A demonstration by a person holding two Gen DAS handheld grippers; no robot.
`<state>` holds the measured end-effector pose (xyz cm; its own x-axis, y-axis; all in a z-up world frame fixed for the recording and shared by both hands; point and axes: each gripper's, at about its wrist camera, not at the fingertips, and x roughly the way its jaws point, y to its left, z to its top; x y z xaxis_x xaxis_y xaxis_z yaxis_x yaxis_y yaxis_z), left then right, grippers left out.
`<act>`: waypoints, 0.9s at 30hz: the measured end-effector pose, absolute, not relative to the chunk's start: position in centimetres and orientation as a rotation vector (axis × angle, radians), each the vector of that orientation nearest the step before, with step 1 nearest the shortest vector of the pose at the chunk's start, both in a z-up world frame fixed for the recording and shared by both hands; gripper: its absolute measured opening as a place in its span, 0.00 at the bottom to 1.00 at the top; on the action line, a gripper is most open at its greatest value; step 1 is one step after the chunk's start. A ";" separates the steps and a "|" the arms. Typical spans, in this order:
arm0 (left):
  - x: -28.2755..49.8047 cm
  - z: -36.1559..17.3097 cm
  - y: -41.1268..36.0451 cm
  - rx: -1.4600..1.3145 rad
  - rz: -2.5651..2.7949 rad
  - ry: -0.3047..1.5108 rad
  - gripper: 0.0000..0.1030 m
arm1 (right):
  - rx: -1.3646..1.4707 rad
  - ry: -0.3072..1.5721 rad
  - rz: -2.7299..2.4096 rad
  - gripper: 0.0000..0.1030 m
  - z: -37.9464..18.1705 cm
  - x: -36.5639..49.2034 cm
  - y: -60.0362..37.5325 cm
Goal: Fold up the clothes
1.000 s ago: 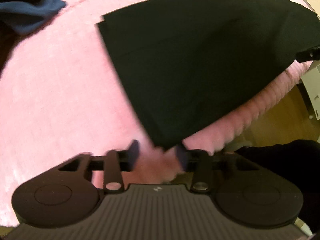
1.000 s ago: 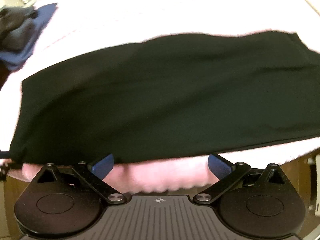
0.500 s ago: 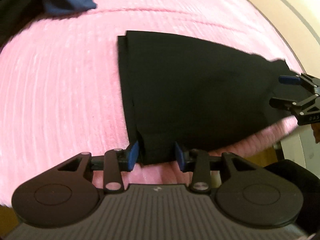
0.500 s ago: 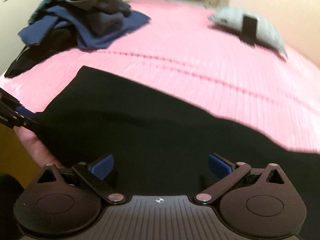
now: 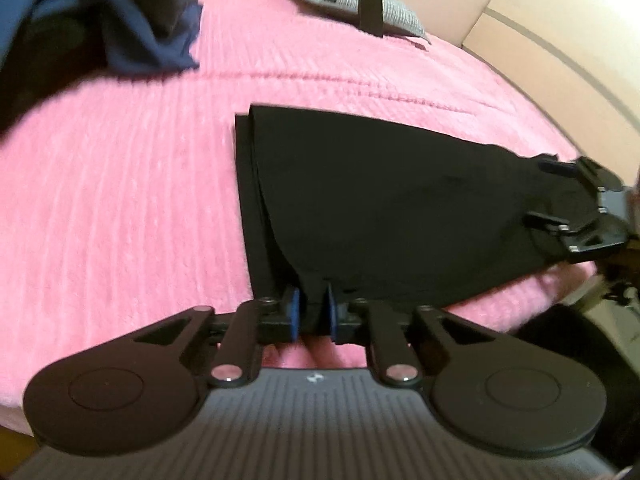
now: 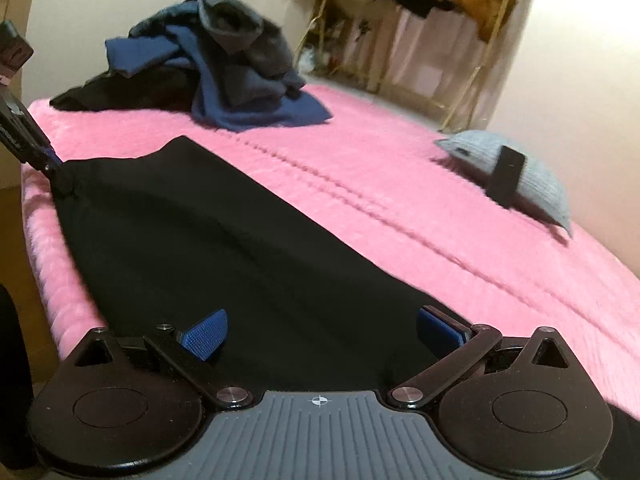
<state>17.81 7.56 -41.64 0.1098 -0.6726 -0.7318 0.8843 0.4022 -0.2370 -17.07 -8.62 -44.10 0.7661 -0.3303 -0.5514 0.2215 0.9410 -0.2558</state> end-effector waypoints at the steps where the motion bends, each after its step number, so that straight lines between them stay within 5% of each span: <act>1: 17.5 -41.7 7.4 0.299 -1.146 0.859 0.09 | -0.172 0.636 -0.328 1.00 -44.3 -18.1 -8.5; 12: 16.1 -41.3 7.1 0.272 -0.881 0.865 0.16 | 0.201 0.745 -0.621 1.00 -45.2 -27.9 -11.9; 20: 11.8 -39.6 9.9 0.396 -0.924 0.764 0.16 | 0.018 0.664 -0.421 1.00 -42.5 -24.3 -6.0; 25: 13.2 -41.6 10.9 0.053 -0.975 0.917 0.21 | -0.057 0.623 -0.294 1.00 -41.7 -19.3 -2.0; 27: 14.2 -42.7 11.2 -0.132 -0.954 0.958 0.30 | -0.098 0.608 -0.273 1.00 -41.6 -18.1 -0.9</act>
<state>14.18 11.24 -42.70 0.2180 -0.7408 -0.6354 0.6326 0.6030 -0.4860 -18.08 -0.87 -41.56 0.7860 -0.2813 -0.5505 0.2239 0.9595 -0.1707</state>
